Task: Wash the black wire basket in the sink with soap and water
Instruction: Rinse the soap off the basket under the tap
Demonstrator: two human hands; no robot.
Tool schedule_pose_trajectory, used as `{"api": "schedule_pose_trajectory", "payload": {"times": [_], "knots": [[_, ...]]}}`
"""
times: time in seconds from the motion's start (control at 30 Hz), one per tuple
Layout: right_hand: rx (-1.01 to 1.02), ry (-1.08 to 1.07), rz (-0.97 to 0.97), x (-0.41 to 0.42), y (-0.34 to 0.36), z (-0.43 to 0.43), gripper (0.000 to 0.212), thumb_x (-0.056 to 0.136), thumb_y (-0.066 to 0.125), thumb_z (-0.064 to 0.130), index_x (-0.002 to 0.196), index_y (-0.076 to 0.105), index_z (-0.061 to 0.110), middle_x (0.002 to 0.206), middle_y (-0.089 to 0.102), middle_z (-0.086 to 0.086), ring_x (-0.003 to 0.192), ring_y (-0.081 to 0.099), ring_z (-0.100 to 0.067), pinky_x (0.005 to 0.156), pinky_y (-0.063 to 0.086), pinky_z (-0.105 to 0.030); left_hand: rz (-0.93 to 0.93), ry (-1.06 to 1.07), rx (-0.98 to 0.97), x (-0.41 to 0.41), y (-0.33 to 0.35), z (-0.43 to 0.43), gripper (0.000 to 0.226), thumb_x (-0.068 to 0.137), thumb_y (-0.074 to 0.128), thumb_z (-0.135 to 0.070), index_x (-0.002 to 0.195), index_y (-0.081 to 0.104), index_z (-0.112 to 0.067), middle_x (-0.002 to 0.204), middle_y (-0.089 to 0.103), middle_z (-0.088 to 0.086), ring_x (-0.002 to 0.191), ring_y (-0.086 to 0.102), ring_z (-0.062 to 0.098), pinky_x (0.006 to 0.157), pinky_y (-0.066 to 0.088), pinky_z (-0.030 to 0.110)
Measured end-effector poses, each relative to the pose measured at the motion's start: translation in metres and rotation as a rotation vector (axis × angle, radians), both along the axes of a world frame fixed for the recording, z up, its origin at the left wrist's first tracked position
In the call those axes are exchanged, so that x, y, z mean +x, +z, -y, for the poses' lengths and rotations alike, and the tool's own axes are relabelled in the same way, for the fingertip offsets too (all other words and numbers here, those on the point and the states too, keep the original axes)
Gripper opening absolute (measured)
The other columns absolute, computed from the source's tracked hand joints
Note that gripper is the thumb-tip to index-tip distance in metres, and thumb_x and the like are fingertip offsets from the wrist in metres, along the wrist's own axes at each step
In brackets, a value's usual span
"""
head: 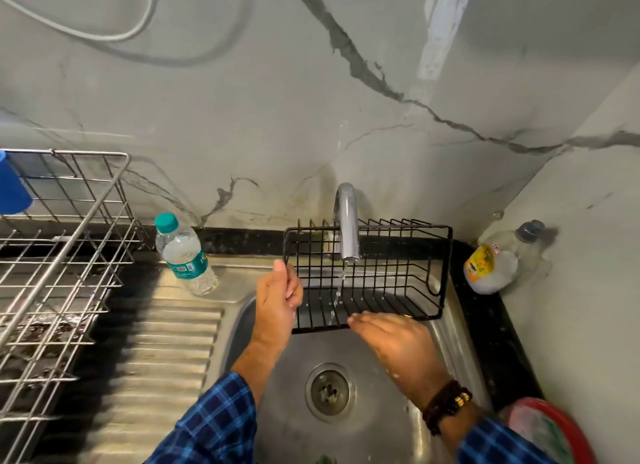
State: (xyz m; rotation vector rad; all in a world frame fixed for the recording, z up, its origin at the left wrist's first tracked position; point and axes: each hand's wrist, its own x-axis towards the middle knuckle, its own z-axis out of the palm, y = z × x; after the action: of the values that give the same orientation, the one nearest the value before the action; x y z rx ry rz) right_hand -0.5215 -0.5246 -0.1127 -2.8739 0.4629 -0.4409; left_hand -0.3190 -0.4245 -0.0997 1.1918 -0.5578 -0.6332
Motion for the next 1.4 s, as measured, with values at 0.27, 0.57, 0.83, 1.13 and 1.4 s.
{"api": "schedule_pose_trajectory", "payload": {"times": [0.27,0.57,0.83,1.13,1.4], "knots": [[0.081,-0.3,-0.405,0.055,0.013,0.006,0.096,0.09,0.057,-0.004,0.154,0.007,0.047,0.167,0.004,-0.004,0.153,0.008,-0.032,0.116,0.024,-0.056,0.086,-0.031,0.024,0.01,0.005,0.018,0.052,0.102,0.029,-0.043,0.059,0.036,-0.014,0.05,0.031,-0.005,0.046,0.025,0.012,0.046,0.022,0.025],[0.017,-0.206,-0.392,0.03,0.001,-0.023,0.1,0.06,0.075,-0.008,0.144,0.045,0.036,0.129,0.064,0.004,0.127,0.058,-0.024,0.092,0.048,-0.049,0.61,0.229,0.339,0.004,-0.003,-0.016,0.035,0.108,0.028,-0.037,0.107,0.058,-0.019,0.067,0.056,-0.009,0.054,0.058,0.012,0.049,0.052,0.031],[0.054,-0.188,-0.446,-0.008,0.013,-0.054,0.047,0.075,0.074,0.013,0.112,0.057,0.038,0.098,0.069,0.015,0.092,0.071,-0.016,0.071,0.054,-0.037,0.906,0.171,1.005,-0.002,-0.006,-0.026,0.041,0.105,0.026,-0.044,0.113,0.057,-0.019,0.081,0.067,-0.001,0.073,0.066,0.019,0.067,0.058,0.037],[0.061,-0.055,-0.511,-0.017,0.072,-0.046,0.015,0.105,0.043,0.038,0.116,0.051,0.032,0.105,0.067,0.006,0.097,0.065,-0.015,0.089,0.048,-0.034,1.408,-0.045,1.09,-0.022,0.007,-0.017,0.069,0.091,0.061,-0.01,0.152,0.032,-0.019,0.147,0.036,0.009,0.126,0.046,0.027,0.101,0.048,0.037],[0.022,0.093,-0.545,-0.022,0.107,-0.045,0.014,0.104,0.047,0.036,0.107,0.058,0.027,0.097,0.068,0.004,0.091,0.064,-0.016,0.086,0.048,-0.034,0.727,-0.985,1.019,0.001,0.028,0.016,0.034,0.106,0.04,-0.028,0.136,0.055,-0.025,0.127,0.068,-0.002,0.111,0.066,0.009,0.104,0.047,0.038]]}}
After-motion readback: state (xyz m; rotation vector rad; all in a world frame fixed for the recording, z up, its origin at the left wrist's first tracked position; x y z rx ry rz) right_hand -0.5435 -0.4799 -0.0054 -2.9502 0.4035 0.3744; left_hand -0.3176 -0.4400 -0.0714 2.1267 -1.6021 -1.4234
